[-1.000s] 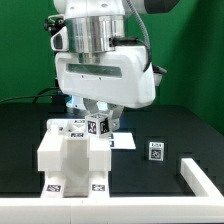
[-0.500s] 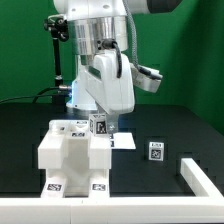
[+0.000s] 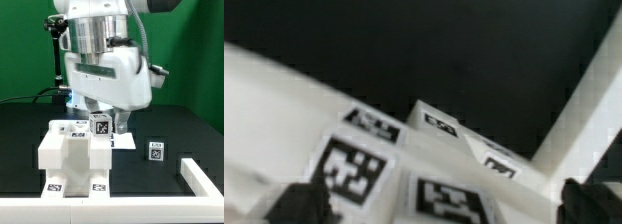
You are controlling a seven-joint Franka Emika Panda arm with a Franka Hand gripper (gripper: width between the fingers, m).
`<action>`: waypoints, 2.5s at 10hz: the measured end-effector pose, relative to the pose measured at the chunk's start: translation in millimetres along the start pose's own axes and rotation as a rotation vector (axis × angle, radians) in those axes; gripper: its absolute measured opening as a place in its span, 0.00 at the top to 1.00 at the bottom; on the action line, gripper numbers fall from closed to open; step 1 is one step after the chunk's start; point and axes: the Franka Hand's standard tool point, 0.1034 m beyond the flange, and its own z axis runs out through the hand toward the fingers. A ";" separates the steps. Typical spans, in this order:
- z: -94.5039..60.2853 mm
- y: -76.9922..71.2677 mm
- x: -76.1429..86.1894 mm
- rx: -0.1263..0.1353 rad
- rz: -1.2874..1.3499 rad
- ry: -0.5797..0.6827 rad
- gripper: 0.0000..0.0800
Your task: Assemble chair
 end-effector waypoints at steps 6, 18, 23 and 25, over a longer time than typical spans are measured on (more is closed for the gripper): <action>-1.3 -0.2 10.0 -0.015 -0.634 0.082 0.19; 3.4 -5.9 14.2 0.008 -0.278 0.114 0.65; 4.7 -6.6 5.2 0.045 0.266 0.055 0.65; 4.9 -5.0 4.9 0.044 0.402 0.041 0.65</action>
Offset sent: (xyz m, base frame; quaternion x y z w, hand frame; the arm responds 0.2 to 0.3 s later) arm 0.0000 0.0000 0.0000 0.0000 0.0000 -0.1938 0.9810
